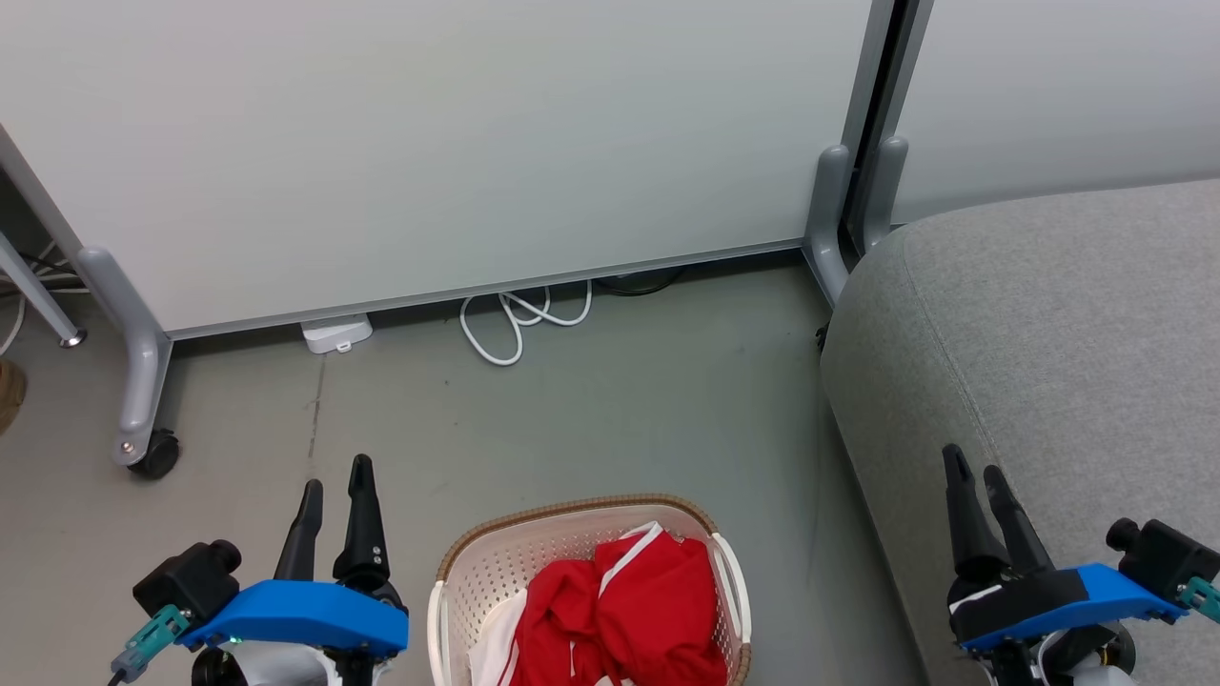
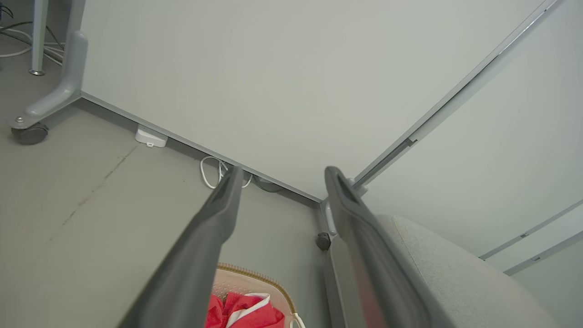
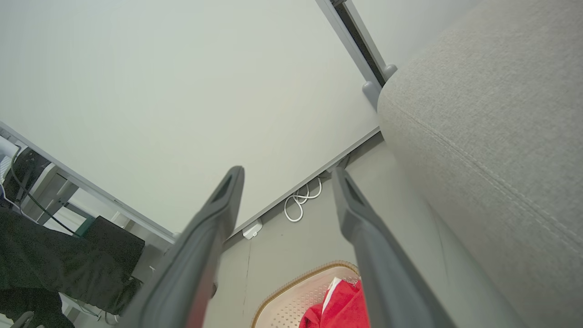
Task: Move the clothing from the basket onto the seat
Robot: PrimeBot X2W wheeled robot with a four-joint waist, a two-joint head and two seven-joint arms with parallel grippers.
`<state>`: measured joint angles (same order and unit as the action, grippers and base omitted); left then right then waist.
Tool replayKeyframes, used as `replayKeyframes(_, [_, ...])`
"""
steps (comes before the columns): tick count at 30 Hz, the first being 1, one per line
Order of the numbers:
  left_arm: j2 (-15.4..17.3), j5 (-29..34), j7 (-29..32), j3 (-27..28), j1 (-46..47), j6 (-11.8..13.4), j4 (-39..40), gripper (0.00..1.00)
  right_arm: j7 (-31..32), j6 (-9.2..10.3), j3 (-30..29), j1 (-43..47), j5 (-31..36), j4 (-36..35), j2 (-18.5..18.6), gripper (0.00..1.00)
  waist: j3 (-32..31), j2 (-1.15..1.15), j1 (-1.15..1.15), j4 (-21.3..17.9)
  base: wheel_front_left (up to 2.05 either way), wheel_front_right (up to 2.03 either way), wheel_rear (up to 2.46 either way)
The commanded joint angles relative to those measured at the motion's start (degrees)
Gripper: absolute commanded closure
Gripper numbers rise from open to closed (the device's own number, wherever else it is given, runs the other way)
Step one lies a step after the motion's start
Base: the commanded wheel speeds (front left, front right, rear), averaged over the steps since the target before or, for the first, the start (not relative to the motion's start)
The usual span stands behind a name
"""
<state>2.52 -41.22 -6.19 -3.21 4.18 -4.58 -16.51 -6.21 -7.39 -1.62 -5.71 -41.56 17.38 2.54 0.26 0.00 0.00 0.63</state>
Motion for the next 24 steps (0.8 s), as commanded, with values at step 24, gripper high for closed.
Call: replayKeyframes(24, [0.43, 15.24, -4.09, -2.37, 2.00, -0.40, -2.01, 0.00, -3.33, -0.12, 1.16, -2.12, 15.59, 0.48, 0.43, 0.00, 0.01, 0.00, 0.00, 0.35, 0.00, 0.00, 0.00])
